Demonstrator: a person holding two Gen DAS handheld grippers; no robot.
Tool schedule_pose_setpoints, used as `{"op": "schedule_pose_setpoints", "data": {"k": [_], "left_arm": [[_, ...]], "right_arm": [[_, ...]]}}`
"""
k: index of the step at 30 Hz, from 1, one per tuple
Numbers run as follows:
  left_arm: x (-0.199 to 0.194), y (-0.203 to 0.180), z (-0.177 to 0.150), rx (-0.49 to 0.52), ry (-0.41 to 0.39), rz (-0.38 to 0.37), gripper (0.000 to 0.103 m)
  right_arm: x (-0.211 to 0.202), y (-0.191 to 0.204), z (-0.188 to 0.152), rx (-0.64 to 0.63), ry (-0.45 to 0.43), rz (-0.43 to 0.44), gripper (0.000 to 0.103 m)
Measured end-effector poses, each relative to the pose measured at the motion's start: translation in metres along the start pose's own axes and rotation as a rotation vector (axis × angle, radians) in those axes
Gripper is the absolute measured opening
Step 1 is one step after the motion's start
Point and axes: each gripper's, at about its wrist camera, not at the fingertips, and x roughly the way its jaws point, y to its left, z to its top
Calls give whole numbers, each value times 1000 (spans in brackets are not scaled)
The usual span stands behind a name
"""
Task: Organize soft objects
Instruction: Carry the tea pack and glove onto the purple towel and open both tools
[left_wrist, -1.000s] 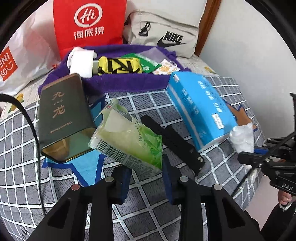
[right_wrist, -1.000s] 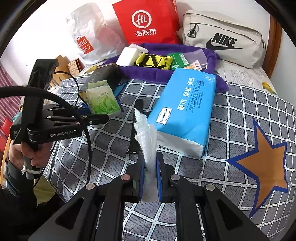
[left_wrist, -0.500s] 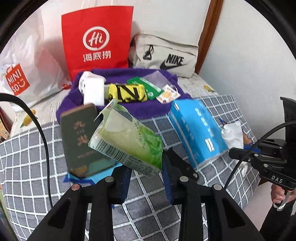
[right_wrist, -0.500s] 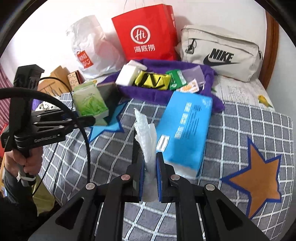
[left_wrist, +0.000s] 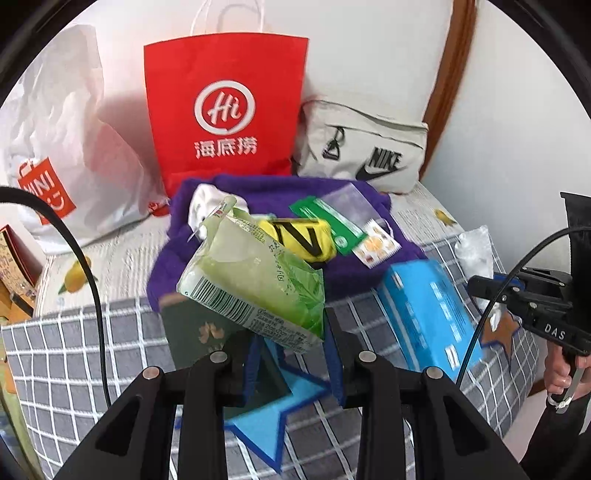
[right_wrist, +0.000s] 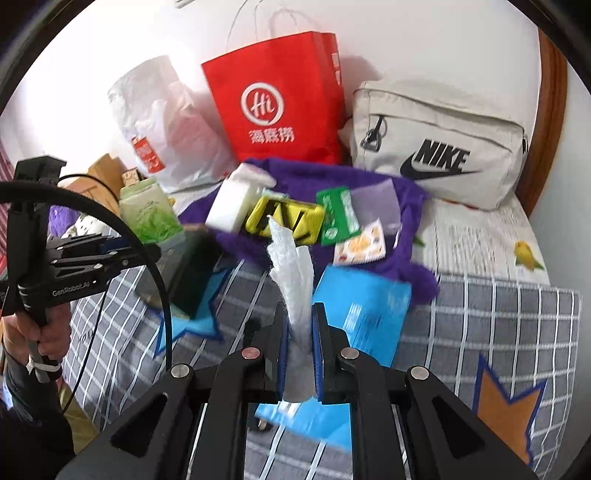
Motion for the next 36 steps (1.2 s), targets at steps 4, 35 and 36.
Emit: {"op": "schedule_pose_setpoints", "data": {"k": [4, 35, 36], "left_arm": [[6, 10, 17, -8, -21, 9, 30], [113, 38, 102, -102, 2, -19, 30], [115, 38, 102, -100, 4, -15, 30]], "right_arm": [[10, -10, 23, 14, -20, -11, 12], [176, -93, 119, 109, 177, -60, 12], [177, -95, 119, 112, 182, -60, 12]]}}
